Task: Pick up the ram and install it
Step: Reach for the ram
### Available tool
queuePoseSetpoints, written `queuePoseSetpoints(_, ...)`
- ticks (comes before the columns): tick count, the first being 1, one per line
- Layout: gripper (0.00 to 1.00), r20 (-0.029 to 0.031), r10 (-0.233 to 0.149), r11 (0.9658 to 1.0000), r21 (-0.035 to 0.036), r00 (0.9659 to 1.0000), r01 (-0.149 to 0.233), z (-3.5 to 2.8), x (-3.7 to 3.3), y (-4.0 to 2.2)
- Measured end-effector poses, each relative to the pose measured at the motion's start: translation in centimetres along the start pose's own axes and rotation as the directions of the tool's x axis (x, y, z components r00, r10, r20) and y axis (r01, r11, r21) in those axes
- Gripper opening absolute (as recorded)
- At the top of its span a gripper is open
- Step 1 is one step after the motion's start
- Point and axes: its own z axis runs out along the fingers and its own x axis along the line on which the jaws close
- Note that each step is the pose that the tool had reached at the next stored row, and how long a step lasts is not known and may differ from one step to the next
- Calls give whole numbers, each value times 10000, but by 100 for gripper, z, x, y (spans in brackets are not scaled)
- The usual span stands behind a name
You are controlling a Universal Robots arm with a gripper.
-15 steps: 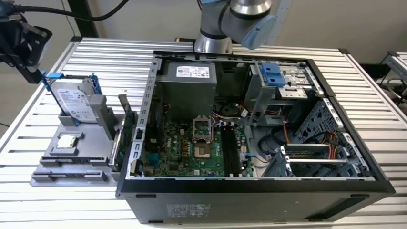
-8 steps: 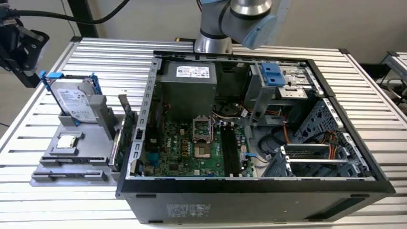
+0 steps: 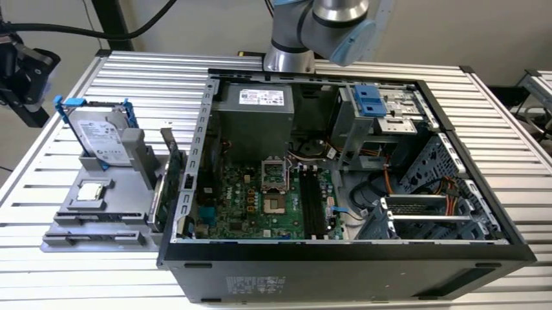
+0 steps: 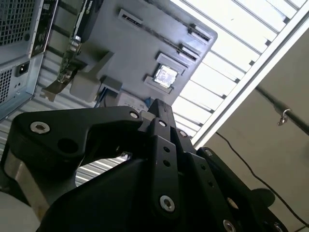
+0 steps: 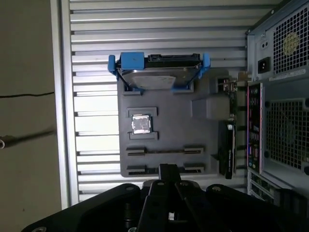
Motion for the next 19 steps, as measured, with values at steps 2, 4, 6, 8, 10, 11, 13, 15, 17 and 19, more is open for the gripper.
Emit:
queuePoseSetpoints(2, 0, -1, -1, 10000, 1, 10000, 1, -1, -1, -33)
queuePoseSetpoints(4, 0, 0, 0, 10000, 0, 10000, 0, -2, -3, -65)
queuePoseSetpoints(6, 0, 0, 0, 10000, 0, 10000, 0, -2, -4, -96)
queuePoseSetpoints(8, 0, 0, 0, 10000, 0, 10000, 0, -3, -5, -127)
queuePoseSetpoints(10, 0, 0, 0, 10000, 1, 10000, 0, -4, -7, -160)
queuePoseSetpoints(11, 0, -1, 0, 10000, 0, 10000, 0, -4, -8, -176)
queuePoseSetpoints(13, 0, -1, 0, 10000, 0, 10000, 0, -5, -9, -210)
queuePoseSetpoints(15, 0, 0, 0, 10000, 0, 10000, 0, -5, -11, -243)
queuePoseSetpoints(17, 0, 0, 0, 10000, 0, 10000, 0, -6, -12, -273)
queuePoseSetpoints(19, 0, 0, -1, 10000, 0, 10000, 1, -6, -13, -297)
